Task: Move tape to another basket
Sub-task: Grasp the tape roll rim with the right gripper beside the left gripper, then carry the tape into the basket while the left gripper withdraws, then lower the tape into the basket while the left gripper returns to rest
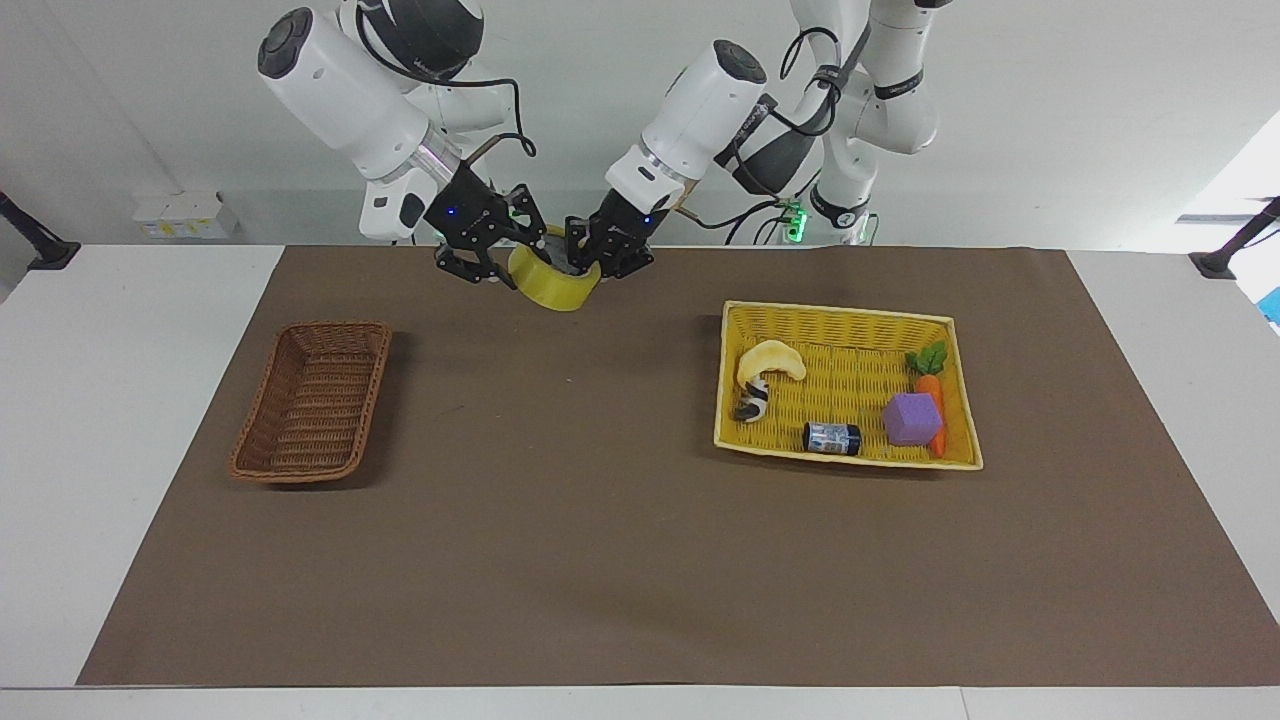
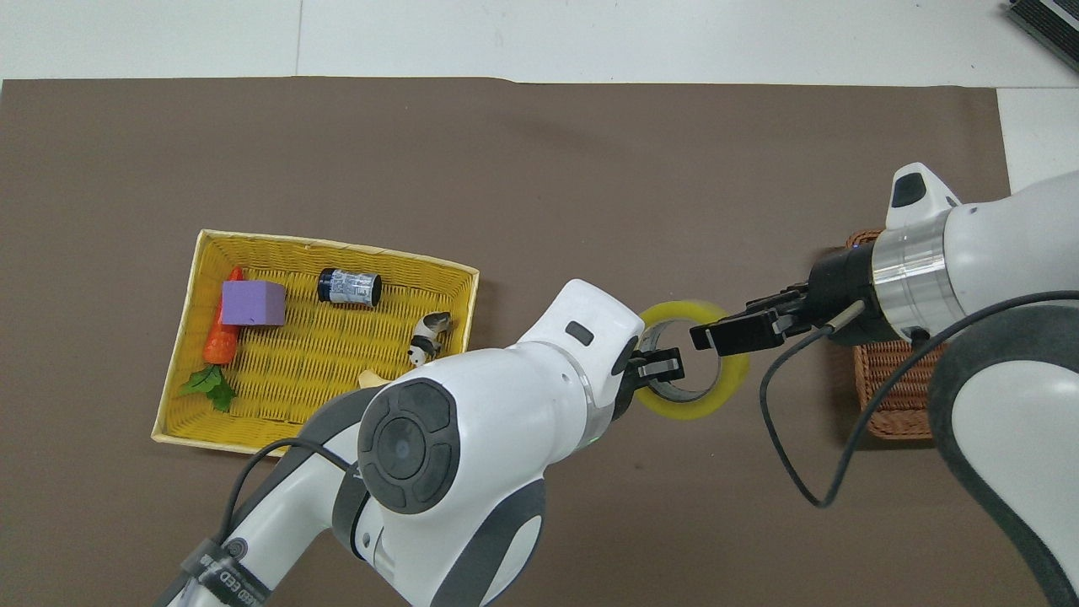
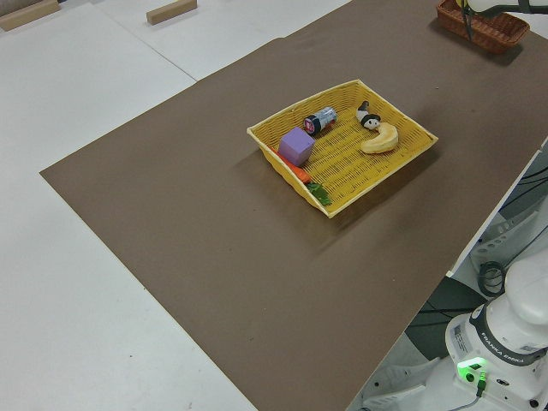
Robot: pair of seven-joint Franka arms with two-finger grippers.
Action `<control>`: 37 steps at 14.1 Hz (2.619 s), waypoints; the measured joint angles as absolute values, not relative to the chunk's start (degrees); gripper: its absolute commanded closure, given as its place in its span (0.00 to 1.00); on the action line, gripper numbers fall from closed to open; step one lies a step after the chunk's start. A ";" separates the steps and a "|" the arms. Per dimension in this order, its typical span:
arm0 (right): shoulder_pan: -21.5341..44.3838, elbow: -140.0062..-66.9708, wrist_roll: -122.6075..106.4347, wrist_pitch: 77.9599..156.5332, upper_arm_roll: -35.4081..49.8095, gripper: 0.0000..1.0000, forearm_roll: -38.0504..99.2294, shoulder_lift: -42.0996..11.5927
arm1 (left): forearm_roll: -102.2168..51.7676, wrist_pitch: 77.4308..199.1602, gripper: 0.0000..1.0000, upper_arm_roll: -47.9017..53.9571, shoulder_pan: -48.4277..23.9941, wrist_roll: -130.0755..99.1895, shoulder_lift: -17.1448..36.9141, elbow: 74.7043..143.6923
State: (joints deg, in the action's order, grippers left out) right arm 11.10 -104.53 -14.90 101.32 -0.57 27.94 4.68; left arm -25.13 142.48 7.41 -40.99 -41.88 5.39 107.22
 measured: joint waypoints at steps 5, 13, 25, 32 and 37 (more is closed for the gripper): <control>5.22 -103.95 -16.93 101.59 -0.97 1.00 20.40 3.35 | -25.68 144.81 0.00 7.10 -41.01 -44.11 5.01 105.67; -11.22 -104.57 -31.42 103.68 -2.38 1.00 16.12 -0.08 | -25.23 137.00 0.00 4.78 -37.61 -47.66 0.37 105.66; -20.40 -105.17 -43.78 114.80 -2.32 1.00 19.22 -13.36 | -12.28 105.90 0.00 3.91 -11.42 -23.93 -1.44 100.61; -22.52 -107.59 -48.08 113.36 -2.30 1.00 26.12 -14.50 | -2.93 100.20 0.00 3.67 1.45 2.75 -1.55 98.14; -25.03 -108.75 -57.19 113.01 -2.31 1.00 29.38 -16.67 | 1.40 94.66 0.00 4.13 1.96 5.00 -1.51 94.96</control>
